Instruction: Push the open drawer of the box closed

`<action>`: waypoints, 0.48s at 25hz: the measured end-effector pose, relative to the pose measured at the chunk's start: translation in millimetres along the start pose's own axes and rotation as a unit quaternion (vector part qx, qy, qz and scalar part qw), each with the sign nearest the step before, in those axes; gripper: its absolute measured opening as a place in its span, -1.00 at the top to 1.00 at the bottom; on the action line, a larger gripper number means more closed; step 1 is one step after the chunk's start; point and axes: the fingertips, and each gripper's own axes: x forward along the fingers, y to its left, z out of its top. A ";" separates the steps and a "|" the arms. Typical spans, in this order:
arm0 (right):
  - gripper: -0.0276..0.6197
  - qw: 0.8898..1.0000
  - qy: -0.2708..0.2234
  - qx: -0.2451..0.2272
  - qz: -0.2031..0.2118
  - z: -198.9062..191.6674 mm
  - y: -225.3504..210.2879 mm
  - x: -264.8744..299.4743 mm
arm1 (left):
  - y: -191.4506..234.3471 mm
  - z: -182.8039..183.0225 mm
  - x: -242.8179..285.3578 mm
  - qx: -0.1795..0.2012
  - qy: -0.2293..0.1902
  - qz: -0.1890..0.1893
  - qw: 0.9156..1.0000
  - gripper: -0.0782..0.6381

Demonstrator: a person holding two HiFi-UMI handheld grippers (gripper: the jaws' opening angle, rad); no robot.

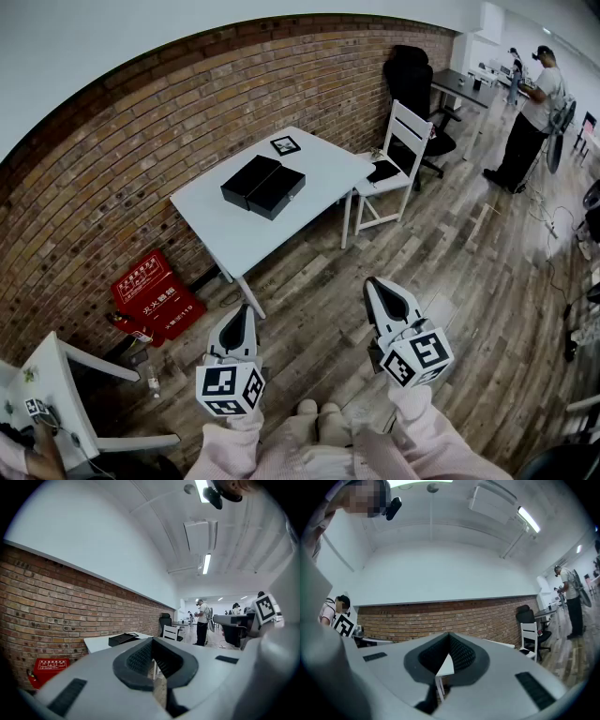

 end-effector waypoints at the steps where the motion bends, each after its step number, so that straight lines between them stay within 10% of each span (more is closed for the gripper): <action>1: 0.91 1.000 0.000 0.000 0.000 -0.5 0.5 -0.9 | -0.4 -0.5 -0.6 0.000 0.000 0.000 1.000 0.79; 12: 0.91 1.000 0.010 0.013 -0.002 -10.8 -8.1 -6.9 | -7.0 -3.3 -1.4 -0.009 -0.001 0.004 1.000 0.79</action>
